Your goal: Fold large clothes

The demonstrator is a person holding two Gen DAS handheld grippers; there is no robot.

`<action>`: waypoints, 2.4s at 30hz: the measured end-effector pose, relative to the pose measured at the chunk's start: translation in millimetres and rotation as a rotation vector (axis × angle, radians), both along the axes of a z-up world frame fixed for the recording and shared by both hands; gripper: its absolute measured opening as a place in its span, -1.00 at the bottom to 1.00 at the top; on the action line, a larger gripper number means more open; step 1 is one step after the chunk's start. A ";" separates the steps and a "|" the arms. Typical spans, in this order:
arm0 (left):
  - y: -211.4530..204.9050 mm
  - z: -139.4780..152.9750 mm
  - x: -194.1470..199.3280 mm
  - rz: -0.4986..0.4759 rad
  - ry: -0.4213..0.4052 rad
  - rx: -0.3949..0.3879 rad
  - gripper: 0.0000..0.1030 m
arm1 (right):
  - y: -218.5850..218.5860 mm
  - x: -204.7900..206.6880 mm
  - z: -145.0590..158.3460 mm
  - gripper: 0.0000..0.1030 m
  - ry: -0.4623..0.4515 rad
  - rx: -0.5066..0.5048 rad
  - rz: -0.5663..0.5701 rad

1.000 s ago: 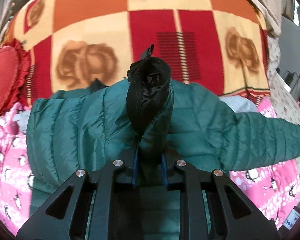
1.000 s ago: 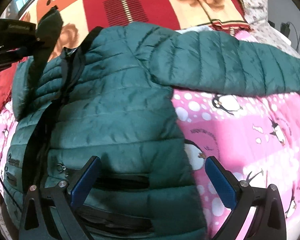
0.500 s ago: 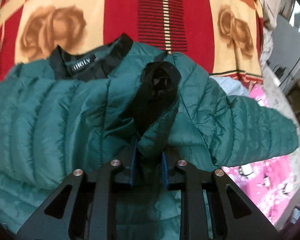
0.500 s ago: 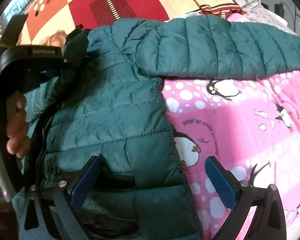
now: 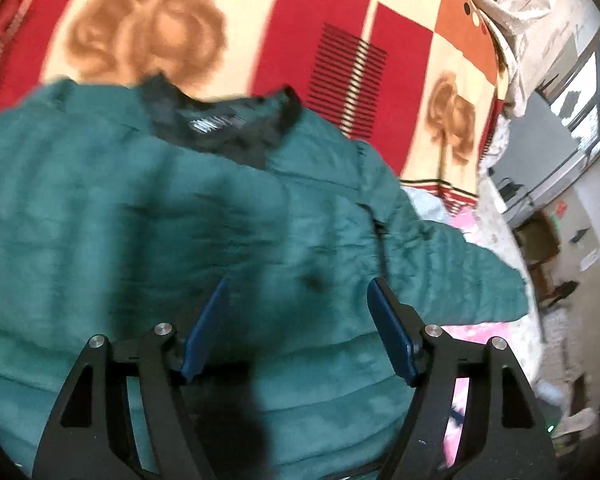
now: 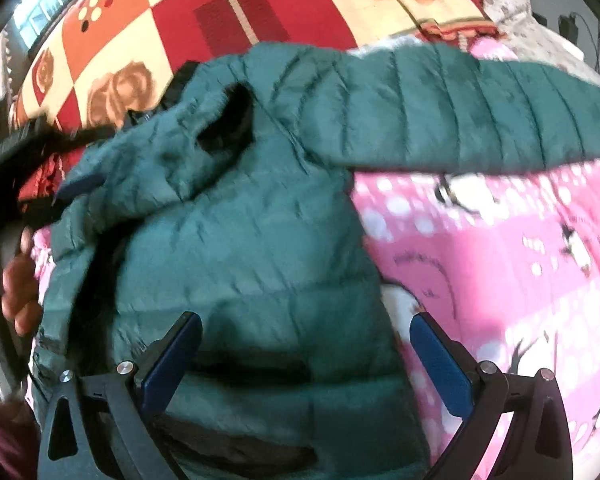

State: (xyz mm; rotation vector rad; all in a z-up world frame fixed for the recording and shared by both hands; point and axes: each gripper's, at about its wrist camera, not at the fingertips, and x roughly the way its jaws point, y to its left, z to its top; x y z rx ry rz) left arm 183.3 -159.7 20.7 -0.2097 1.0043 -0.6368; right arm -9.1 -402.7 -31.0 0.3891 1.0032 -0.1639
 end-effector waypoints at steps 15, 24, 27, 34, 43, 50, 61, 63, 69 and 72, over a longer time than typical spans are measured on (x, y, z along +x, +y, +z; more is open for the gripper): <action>135.2 -26.2 28.6 0.292 -0.081 0.287 0.40 | 5.0 143.7 -9.5 -0.29 -0.024 0.110 0.017; 141.4 -48.0 49.8 0.348 -0.043 0.273 0.41 | 17.1 160.3 29.1 -0.59 -0.144 -0.117 0.075; 135.6 -52.9 52.9 0.356 -0.042 0.313 0.41 | 6.5 169.5 13.4 -0.70 -0.100 -0.209 0.005; 134.0 -54.7 49.2 0.354 -0.068 0.347 0.41 | -27.5 152.5 -3.4 -0.73 -0.103 -0.055 -0.084; 133.8 -31.2 39.7 0.362 -0.149 0.359 0.41 | 31.1 144.9 56.3 1.00 -0.290 -0.067 0.092; 125.9 -32.2 51.7 0.362 -0.161 0.388 0.41 | 106.5 176.4 53.7 1.00 -0.247 -0.139 0.285; 103.9 -60.7 74.6 0.361 -0.118 0.462 0.41 | 97.6 234.7 -24.2 0.61 -0.050 -0.241 0.239; 99.9 -64.9 77.2 0.359 -0.109 0.471 0.42 | 84.4 242.5 -32.7 0.61 -0.037 -0.221 0.199; 98.6 -65.9 78.0 0.363 -0.108 0.476 0.43 | 85.6 229.7 -18.3 0.61 -0.039 -0.268 0.235; 100.2 -65.9 78.7 0.363 -0.106 0.467 0.43 | 81.6 208.2 -3.5 0.61 -0.075 -0.263 0.250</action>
